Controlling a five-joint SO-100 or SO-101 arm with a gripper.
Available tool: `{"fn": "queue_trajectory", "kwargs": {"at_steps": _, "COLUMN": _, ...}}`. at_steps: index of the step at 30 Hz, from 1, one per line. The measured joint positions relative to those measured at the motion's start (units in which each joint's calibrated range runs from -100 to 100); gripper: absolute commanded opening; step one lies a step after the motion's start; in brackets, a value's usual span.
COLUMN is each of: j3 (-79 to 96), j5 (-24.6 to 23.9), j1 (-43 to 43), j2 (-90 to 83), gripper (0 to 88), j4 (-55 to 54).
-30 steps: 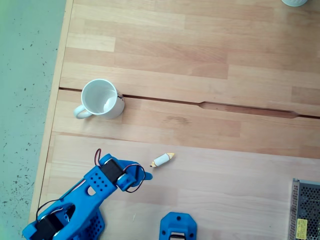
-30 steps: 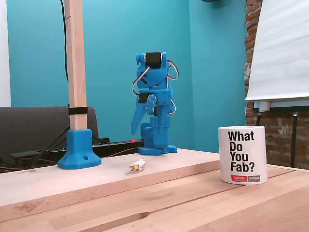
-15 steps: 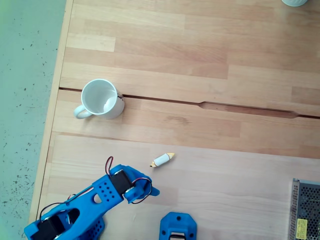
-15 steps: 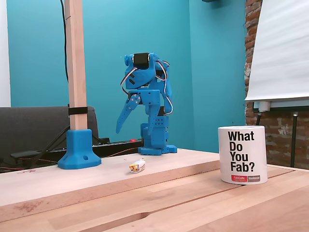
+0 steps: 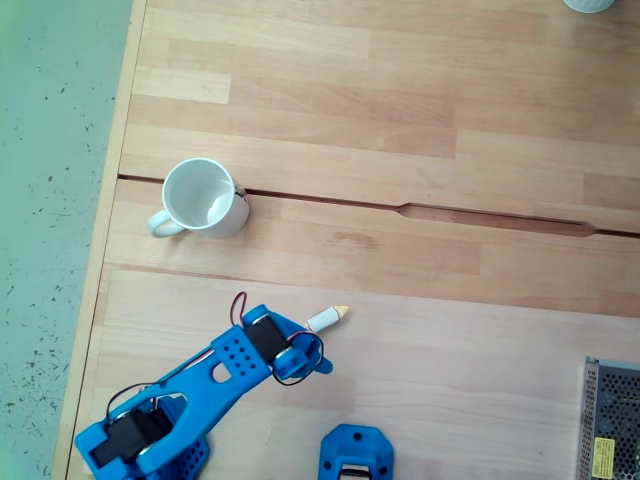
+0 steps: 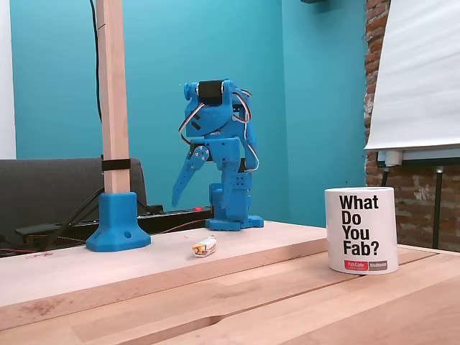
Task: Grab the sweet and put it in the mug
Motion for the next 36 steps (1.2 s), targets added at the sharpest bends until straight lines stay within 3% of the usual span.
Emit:
{"fn": "queue_trajectory", "kwargs": {"at_steps": 6, "j3": -4.39, "j5": -0.15, "j1": 0.0, "j2": 5.0, "gripper": 37.5, "j4": 0.0}}
{"fn": "queue_trajectory", "kwargs": {"at_steps": 20, "j3": -6.81, "j5": -6.74, "j1": -0.3, "j2": 6.9, "gripper": 37.4, "j4": 0.41}}
{"fn": "queue_trajectory", "kwargs": {"at_steps": 36, "j3": -6.81, "j5": -6.59, "j1": -0.44, "j2": 7.08, "gripper": 37.4, "j4": 0.0}}
